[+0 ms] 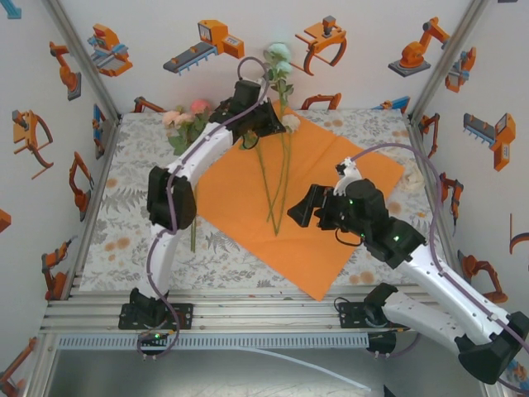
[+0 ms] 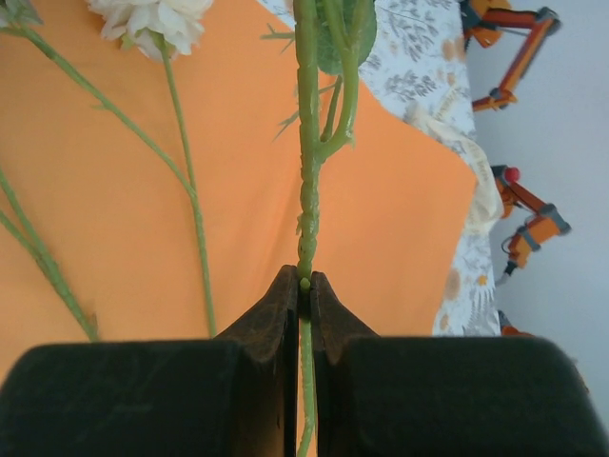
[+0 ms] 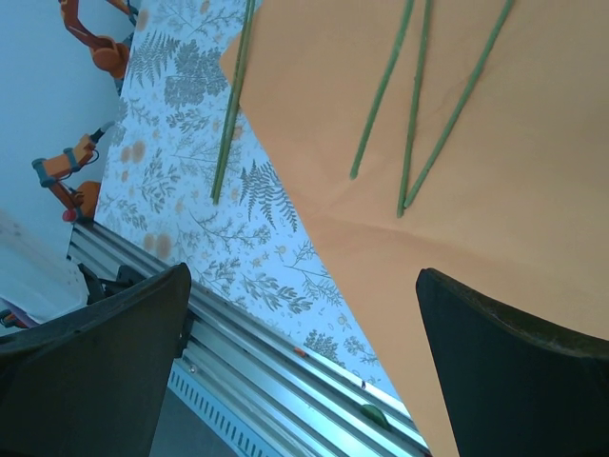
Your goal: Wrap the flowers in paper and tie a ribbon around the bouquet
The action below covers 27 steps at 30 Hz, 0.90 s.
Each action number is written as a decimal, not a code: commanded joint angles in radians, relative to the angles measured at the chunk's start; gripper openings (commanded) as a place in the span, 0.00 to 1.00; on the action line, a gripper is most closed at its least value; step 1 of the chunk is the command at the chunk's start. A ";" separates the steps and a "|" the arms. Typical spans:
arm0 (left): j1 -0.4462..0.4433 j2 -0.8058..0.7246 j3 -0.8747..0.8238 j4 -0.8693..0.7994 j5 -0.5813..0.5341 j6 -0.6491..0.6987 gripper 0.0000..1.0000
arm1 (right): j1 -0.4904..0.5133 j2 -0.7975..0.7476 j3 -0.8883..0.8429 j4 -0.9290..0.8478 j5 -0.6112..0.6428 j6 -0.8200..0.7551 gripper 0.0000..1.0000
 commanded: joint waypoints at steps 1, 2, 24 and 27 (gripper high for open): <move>0.019 0.106 0.120 -0.109 -0.038 -0.058 0.00 | 0.001 -0.019 -0.008 -0.032 0.026 -0.016 0.92; 0.019 0.133 0.141 -0.119 -0.050 -0.064 0.00 | 0.000 -0.022 -0.008 -0.039 0.030 -0.019 0.92; 0.021 0.045 0.099 -0.181 -0.096 -0.030 0.33 | 0.000 -0.062 -0.009 -0.081 0.050 -0.014 0.92; 0.029 -0.143 -0.084 -0.145 -0.181 0.041 0.33 | 0.000 -0.062 -0.005 -0.088 0.047 -0.015 0.92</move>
